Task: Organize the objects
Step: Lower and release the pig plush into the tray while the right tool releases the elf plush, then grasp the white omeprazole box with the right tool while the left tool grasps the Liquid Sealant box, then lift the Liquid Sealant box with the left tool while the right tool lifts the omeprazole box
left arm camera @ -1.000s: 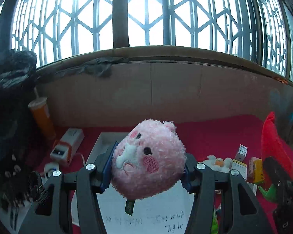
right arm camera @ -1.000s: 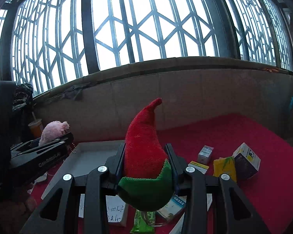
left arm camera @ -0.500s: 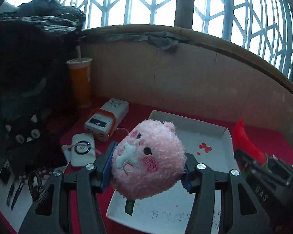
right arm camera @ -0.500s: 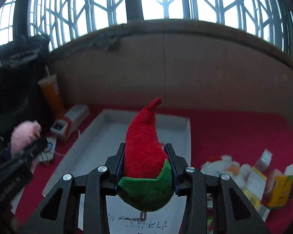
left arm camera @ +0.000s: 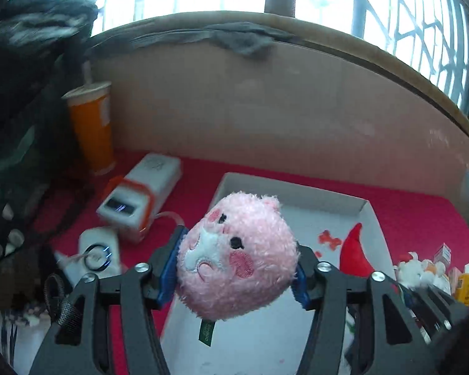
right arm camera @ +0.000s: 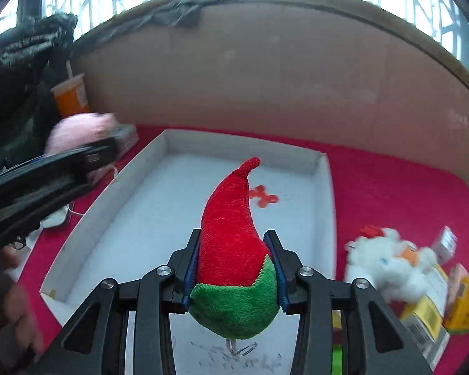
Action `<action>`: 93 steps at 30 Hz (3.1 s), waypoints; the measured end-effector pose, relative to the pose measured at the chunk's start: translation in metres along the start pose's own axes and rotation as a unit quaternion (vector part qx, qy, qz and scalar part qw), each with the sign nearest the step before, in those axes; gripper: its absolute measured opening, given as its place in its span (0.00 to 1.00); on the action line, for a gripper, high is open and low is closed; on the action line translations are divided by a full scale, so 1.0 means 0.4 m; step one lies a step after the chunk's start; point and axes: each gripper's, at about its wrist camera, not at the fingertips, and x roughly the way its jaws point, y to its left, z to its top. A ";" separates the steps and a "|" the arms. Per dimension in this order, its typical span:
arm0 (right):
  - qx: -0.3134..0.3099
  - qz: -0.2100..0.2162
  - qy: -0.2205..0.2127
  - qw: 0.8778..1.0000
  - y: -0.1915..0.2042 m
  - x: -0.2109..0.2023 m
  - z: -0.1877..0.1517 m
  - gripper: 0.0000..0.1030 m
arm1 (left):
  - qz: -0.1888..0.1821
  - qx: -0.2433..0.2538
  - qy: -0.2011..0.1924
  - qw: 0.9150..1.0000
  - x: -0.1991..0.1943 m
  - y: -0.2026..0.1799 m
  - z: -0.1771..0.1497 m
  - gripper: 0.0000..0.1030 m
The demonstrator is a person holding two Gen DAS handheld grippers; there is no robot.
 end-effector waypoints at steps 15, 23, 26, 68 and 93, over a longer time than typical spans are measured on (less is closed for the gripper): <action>0.154 -0.075 -0.190 0.967 -0.370 -0.499 -0.135 1.00 | -0.164 0.082 -0.060 0.981 -0.181 -0.275 -0.022 0.96; 0.243 -0.190 -0.259 0.915 -0.567 -0.819 -0.371 1.00 | -0.259 0.182 -0.018 0.948 -0.243 -0.391 -0.155 0.97; 0.251 -0.183 -0.245 0.918 -0.593 -0.781 -0.408 1.00 | -0.260 0.194 0.023 0.946 -0.244 -0.391 -0.235 0.97; 0.014 0.000 0.056 0.998 -0.846 -0.224 -0.314 0.69 | -0.250 0.271 0.212 0.905 -0.095 -0.693 -0.479 0.70; 0.136 -0.036 -0.209 0.968 -0.573 -0.742 -0.359 0.54 | -0.264 0.233 0.011 0.936 -0.296 -0.594 -0.328 0.41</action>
